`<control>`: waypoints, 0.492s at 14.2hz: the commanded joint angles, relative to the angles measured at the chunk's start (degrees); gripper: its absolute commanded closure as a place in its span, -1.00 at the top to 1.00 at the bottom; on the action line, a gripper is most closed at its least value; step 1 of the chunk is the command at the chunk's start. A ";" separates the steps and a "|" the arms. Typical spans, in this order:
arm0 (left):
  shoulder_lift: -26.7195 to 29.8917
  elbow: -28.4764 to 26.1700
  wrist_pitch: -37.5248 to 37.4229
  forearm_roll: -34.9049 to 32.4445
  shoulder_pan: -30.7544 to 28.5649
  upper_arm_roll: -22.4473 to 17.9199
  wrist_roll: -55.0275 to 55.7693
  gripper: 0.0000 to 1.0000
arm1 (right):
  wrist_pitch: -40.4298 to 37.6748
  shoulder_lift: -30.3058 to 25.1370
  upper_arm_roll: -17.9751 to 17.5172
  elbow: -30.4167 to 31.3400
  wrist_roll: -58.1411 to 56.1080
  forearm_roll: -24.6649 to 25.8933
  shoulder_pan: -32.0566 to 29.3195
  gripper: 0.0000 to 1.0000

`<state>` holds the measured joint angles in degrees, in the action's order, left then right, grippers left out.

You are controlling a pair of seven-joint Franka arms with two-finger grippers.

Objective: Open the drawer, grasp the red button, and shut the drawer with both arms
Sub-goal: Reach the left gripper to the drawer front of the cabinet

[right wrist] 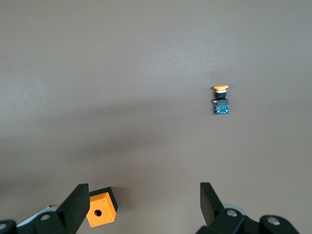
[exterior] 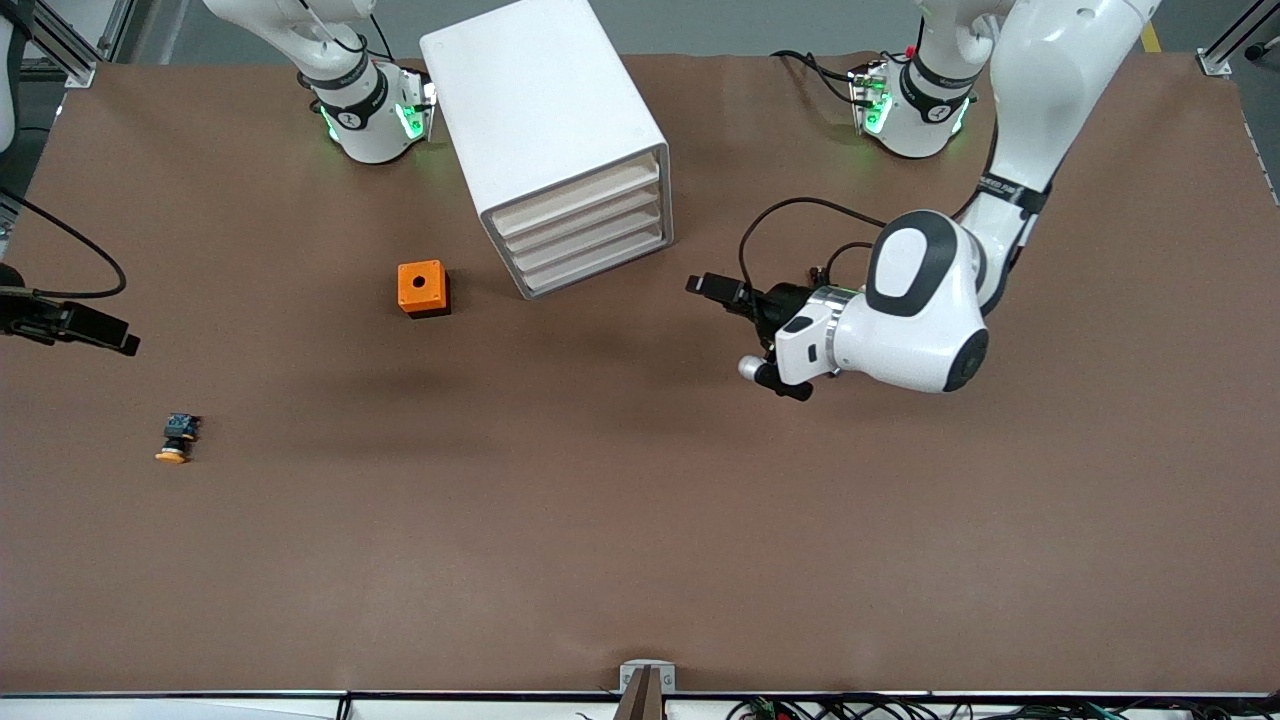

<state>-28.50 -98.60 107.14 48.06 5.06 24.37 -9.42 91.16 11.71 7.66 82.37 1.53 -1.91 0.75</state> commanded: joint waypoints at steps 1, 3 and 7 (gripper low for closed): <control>-1.29 -3.42 5.59 5.71 2.05 0.24 -7.34 1.00 | 0.16 0.07 -0.19 -0.28 0.49 0.15 0.13 1.00; -3.65 -4.66 8.34 11.15 3.28 0.33 -13.66 1.00 | 0.34 0.77 -0.37 -0.28 0.49 0.32 0.39 1.00; -8.92 -5.11 7.91 20.13 4.70 0.94 -27.89 1.00 | 0.86 1.13 -0.37 -0.28 0.49 0.06 1.28 1.00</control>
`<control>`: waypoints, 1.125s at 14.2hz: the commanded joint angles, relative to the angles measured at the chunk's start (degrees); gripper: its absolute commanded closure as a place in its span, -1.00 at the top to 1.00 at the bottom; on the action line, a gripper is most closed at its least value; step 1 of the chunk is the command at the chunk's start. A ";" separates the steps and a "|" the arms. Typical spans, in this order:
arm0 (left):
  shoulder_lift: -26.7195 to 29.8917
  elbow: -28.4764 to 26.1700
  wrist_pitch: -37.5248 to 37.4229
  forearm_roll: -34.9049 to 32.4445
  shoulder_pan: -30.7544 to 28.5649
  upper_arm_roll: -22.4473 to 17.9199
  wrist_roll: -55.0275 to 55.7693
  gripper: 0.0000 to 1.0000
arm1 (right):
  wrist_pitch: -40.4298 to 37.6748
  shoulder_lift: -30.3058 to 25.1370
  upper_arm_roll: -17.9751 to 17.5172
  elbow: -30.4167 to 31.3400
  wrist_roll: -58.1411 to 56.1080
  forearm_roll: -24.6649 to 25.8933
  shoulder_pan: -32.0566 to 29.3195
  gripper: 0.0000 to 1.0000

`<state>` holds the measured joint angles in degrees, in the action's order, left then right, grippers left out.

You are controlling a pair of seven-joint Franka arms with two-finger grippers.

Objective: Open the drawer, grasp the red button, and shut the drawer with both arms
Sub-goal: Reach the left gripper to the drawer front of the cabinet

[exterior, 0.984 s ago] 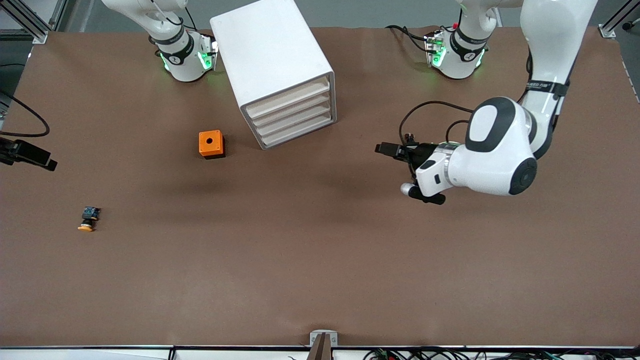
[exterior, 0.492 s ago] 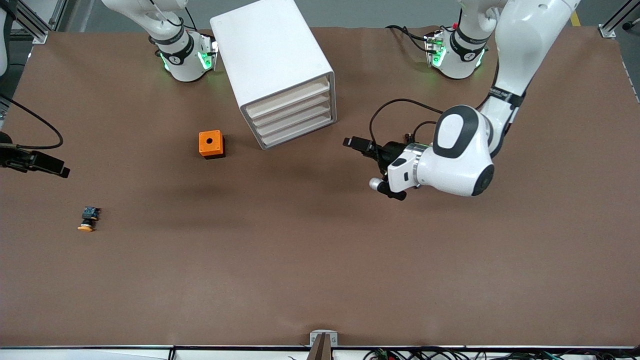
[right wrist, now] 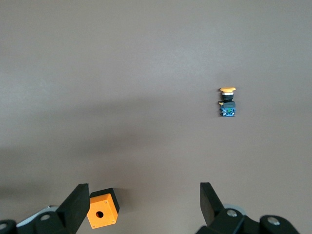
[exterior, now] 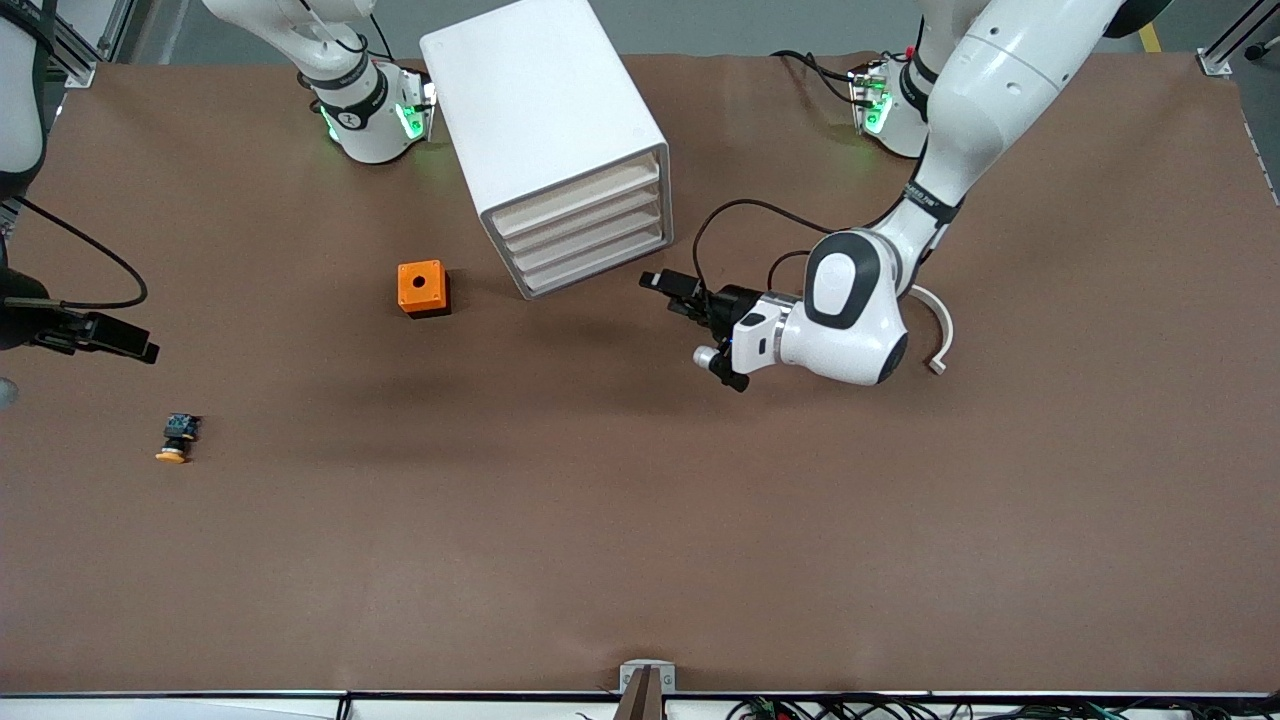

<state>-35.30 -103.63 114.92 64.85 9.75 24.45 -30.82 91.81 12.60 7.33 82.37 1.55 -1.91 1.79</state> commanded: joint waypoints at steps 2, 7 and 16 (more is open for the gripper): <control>-4.33 -0.09 -0.13 5.01 0.01 1.82 -11.88 1.00 | 0.22 0.67 -0.04 -0.28 0.38 0.06 0.31 1.00; -4.43 -0.79 -1.10 5.28 2.90 1.91 -14.44 1.00 | -0.31 1.37 -0.04 -0.19 0.56 0.07 2.69 1.00; -5.05 -2.99 -0.13 8.35 7.82 2.79 -17.96 0.57 | -2.07 1.29 -0.04 -0.02 6.53 0.33 5.15 1.00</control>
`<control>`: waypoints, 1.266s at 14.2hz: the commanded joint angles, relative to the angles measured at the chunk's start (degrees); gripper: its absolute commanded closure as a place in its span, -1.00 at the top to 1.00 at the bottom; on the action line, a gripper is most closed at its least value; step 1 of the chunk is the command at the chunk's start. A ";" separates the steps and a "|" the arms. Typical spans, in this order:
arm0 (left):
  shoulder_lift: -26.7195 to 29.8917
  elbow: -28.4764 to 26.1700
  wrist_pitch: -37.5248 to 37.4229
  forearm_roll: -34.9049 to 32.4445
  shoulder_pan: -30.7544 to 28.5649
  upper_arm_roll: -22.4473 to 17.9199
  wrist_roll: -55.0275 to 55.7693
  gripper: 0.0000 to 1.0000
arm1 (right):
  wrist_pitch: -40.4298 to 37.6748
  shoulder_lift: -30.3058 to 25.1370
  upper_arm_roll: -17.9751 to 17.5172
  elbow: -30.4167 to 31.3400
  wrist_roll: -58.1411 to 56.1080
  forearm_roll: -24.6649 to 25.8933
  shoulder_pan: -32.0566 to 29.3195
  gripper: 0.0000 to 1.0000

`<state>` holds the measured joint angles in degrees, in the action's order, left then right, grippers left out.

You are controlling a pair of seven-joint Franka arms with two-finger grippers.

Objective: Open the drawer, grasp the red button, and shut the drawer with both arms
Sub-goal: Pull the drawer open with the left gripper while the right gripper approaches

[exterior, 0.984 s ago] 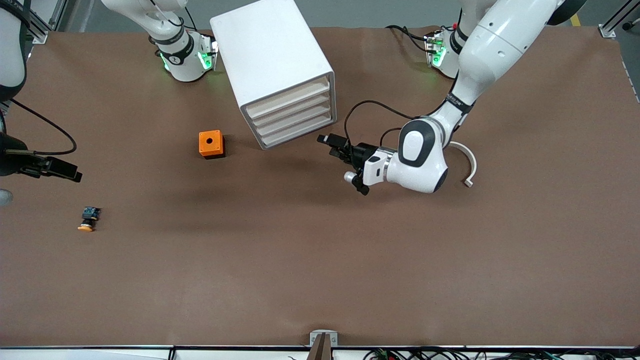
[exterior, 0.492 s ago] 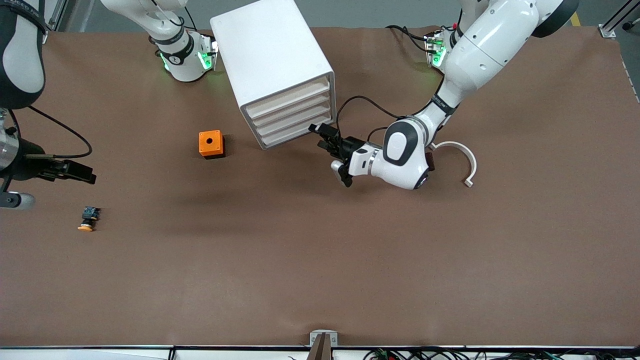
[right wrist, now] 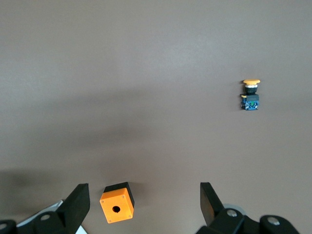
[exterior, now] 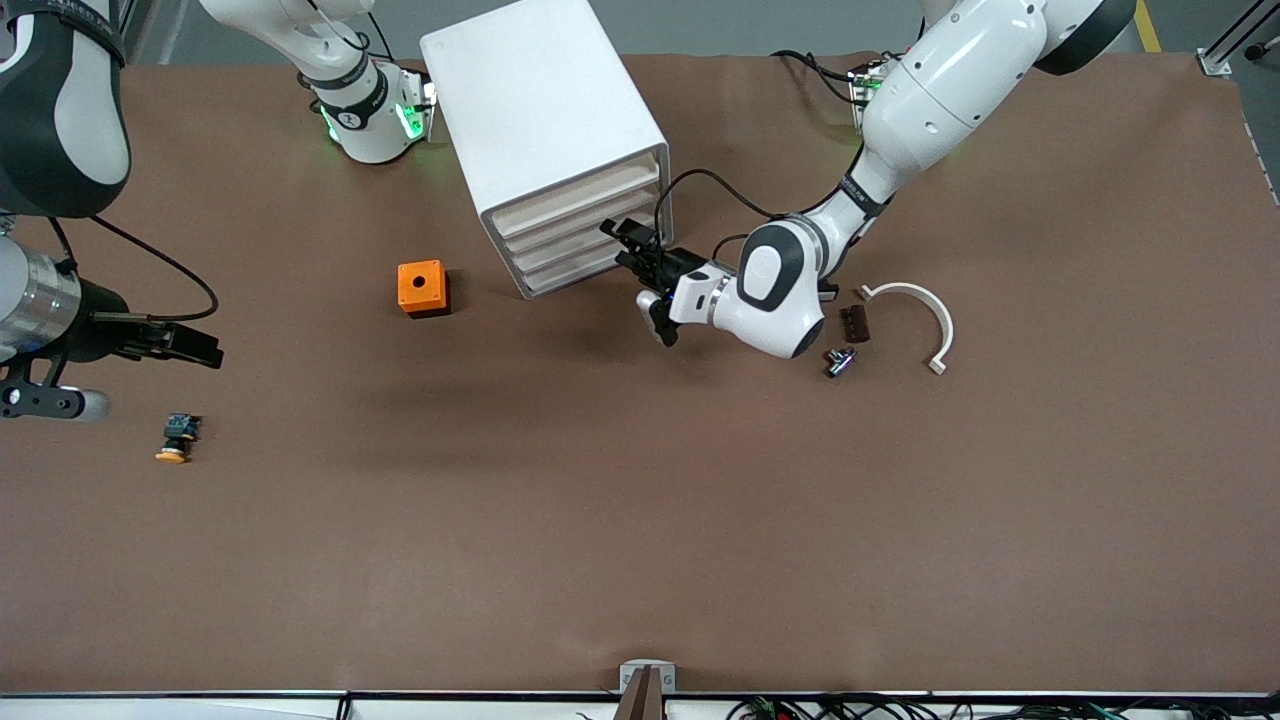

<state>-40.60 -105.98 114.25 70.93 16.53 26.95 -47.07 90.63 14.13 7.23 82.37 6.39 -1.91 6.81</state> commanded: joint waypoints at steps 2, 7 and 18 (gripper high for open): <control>0.26 -0.63 0.62 3.51 1.93 0.30 -1.71 0.50 | -1.68 -0.25 -0.03 -0.01 4.66 0.15 0.57 1.00; 0.25 -0.63 2.29 6.59 4.39 0.30 -1.71 0.35 | -3.71 -0.25 -0.03 0.42 14.34 -0.20 3.47 1.00; 0.17 -0.54 4.75 8.70 6.15 0.30 -1.71 -0.71 | -4.23 -0.25 -0.03 0.95 24.72 -0.37 8.21 1.00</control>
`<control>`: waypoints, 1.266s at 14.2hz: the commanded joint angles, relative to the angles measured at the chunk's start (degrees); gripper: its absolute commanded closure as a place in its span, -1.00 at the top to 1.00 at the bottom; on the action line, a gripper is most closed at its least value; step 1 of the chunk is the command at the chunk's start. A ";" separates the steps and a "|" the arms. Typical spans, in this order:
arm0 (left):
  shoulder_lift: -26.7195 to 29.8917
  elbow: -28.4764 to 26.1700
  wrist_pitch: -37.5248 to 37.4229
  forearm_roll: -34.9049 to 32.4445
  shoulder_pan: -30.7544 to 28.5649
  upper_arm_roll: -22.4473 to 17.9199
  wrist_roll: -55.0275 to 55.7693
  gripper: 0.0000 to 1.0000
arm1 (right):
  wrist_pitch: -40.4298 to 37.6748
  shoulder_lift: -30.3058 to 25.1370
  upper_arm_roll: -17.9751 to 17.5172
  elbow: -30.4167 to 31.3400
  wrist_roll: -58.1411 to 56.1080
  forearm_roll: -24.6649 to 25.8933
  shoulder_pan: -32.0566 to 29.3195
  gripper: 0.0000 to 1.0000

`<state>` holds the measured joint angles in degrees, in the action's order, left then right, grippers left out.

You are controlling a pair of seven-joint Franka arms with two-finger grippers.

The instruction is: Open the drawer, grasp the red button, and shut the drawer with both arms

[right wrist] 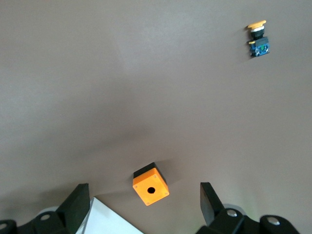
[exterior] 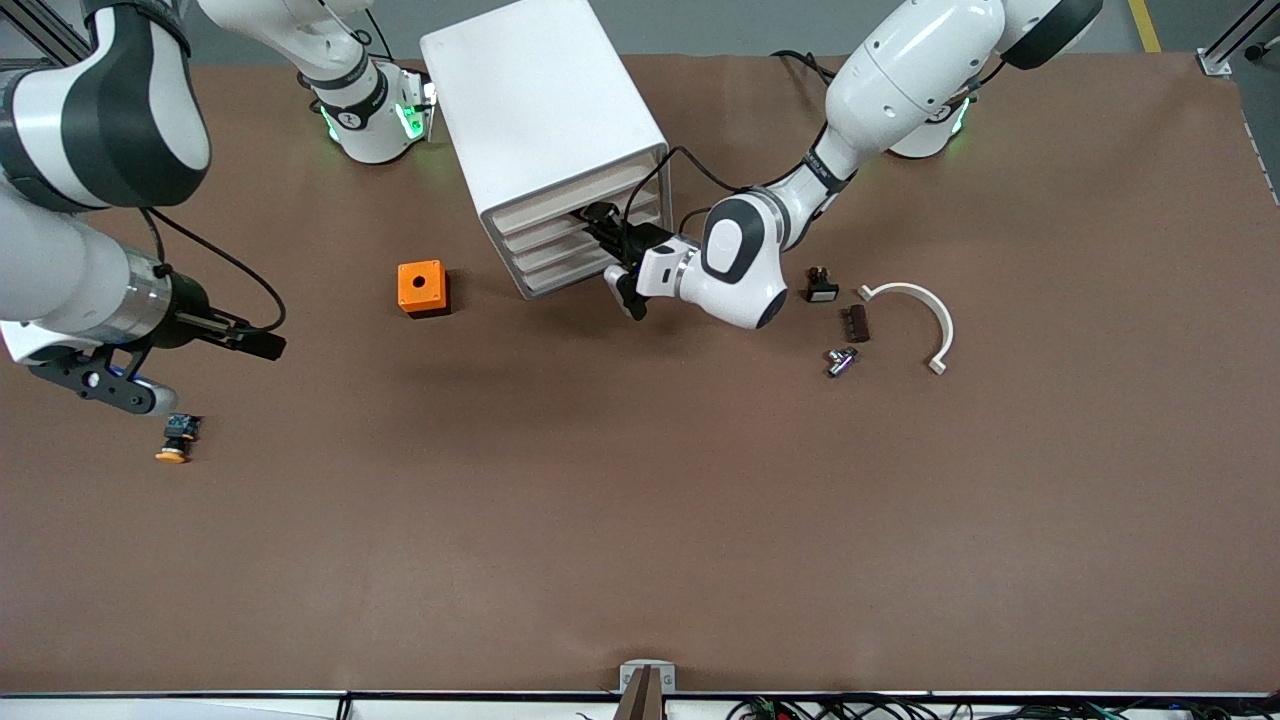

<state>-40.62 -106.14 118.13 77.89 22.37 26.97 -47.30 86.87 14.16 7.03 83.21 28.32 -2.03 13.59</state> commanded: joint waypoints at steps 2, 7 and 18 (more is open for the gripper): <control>0.10 0.06 0.87 1.74 0.04 0.19 -1.13 -0.88 | -0.82 -0.36 0.17 0.03 5.85 -0.26 2.93 1.00; 0.19 1.20 0.87 2.53 -2.41 -0.52 -0.86 -1.00 | -0.91 -0.45 0.17 0.03 12.27 -0.26 6.44 1.00; -4.12 9.90 1.14 2.09 -3.12 -9.48 -0.07 -1.00 | 4.09 0.08 0.17 -0.06 35.98 -3.16 18.74 1.00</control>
<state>-42.07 -99.17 117.21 78.07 18.71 18.67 -47.22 89.64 14.16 6.79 83.18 59.12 -4.56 29.47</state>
